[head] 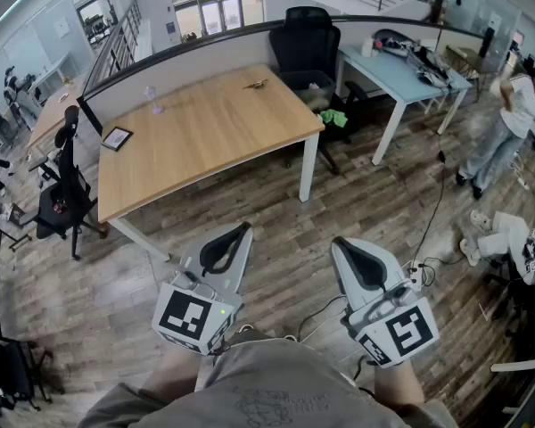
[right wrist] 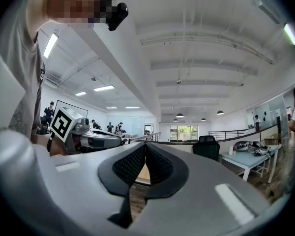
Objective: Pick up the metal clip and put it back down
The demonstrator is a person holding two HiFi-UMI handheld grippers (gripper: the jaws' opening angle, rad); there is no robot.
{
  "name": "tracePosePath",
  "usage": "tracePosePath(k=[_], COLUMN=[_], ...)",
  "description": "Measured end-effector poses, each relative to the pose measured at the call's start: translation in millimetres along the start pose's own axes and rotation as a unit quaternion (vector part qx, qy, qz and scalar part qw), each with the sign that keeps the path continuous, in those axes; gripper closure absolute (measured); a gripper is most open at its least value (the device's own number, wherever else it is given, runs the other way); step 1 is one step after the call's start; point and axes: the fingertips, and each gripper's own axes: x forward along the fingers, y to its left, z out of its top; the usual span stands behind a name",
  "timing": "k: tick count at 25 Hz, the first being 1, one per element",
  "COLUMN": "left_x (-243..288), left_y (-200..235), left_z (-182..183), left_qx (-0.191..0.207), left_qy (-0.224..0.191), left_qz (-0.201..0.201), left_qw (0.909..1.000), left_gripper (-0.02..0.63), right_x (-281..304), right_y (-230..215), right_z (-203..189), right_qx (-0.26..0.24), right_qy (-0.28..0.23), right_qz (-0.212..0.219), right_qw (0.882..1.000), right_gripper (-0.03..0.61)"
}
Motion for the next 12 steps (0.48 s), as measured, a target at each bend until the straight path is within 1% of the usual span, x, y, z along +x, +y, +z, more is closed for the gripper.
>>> tracePosePath(k=[3,8,12], left_x=[4.9,3.1,9.1], left_y=[0.0,-3.6,-3.7], left_z=[3.1,-2.3,-3.8], left_qx=[0.000,-0.005,0.000], left_qy=[0.001,0.007,0.011], left_qz=[0.000,0.003,-0.002], left_qw=[1.0000,1.0000,0.9999], left_gripper=[0.612,0.612,0.612], right_x=[0.5,-7.5,-11.1], right_y=[-9.1,-15.4,-26.6], right_z=[0.7,-10.2,-13.3], right_qx=[0.004,0.016,0.025], right_qy=[0.002,0.008,0.000], right_qz=[-0.012,-0.022,-0.053], right_qw=[1.000,1.000,0.998], right_gripper=[0.568,0.566,0.565])
